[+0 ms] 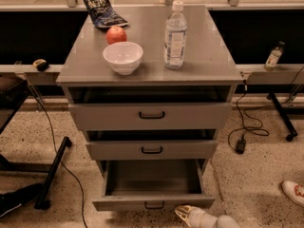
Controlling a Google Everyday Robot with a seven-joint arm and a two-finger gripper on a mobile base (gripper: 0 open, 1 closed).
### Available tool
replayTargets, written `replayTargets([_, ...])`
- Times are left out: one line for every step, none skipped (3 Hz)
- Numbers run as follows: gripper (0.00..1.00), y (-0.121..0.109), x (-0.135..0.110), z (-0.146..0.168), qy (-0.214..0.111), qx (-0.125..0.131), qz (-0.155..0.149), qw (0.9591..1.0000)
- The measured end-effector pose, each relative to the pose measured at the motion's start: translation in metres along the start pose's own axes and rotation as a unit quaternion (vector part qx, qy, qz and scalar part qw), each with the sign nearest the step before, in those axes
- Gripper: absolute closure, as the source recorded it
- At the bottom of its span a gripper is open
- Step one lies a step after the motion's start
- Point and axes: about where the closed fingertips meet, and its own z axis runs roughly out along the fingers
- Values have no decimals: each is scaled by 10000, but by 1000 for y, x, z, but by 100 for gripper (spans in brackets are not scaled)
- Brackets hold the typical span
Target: Close bottom drawer
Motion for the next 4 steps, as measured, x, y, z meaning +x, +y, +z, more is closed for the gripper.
replayTargets([100,3,-11,-3,-303,-158,-266,9991])
replayTargets([100,4,-14,-4,-366,-203,-324,9986])
replayTargets([100,3,-20,5,-501,-272,-385,9976])
replayTargets([100,-7,-29,27,-645,-312,-438,9965])
